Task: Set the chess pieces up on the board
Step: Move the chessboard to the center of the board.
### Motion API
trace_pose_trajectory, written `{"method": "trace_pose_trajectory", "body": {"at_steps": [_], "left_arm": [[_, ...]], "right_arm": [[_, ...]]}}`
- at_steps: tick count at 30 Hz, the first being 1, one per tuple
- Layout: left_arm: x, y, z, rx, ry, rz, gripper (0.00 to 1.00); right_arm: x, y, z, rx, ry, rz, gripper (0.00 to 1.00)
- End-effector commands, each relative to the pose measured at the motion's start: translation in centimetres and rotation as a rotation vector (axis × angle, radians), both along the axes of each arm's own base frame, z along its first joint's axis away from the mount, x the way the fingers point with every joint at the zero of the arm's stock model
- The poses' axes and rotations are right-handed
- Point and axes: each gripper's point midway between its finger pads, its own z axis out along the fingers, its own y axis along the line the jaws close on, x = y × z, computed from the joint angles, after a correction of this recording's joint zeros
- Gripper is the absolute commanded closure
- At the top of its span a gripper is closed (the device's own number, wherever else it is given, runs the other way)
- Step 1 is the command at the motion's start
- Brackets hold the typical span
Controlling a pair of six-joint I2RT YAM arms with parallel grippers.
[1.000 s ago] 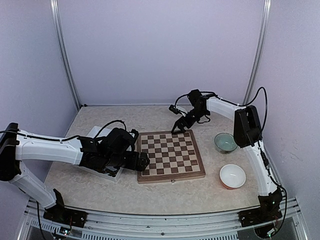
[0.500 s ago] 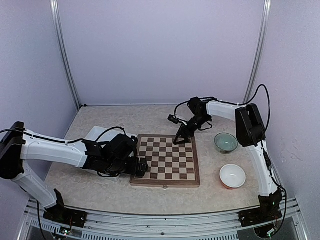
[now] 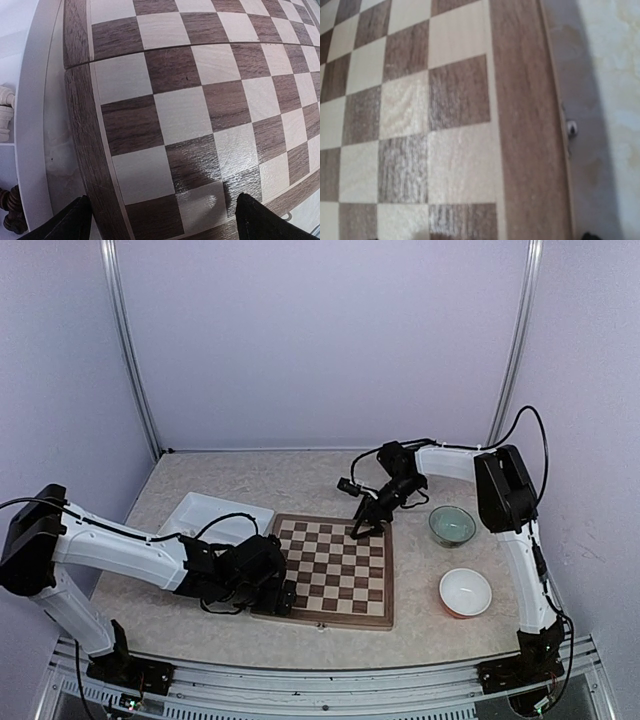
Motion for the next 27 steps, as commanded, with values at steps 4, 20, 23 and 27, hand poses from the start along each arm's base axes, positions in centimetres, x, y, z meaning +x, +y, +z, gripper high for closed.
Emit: {"method": "trace_pose_trajectory", "body": {"at_steps": [4,20,23,27], "left_arm": [[-3.1,-1.2,-1.5,0.019,0.05,-0.043,0.01],[-0.4,2.5,9.7,0.149,-0.245,0.074,0.01],[0.8,5.4,11.5,0.133,-0.247,0.135,0.04],[3.2,10.7,12.1,0.052,-0.164,0.257,0.25]], "right_arm": [[-4.5,-0.3,-0.6,-0.043,0.103,0.066,0.14],[-1.0,-2.4,9.7,0.026,-0.139,-0.117,0.05],[-0.8,-4.2,13.4,0.093,-0.226,-0.2,0.04],[-4.7,-6.5,18.1,0.24,-0.361,-0.176,0.02]]}}
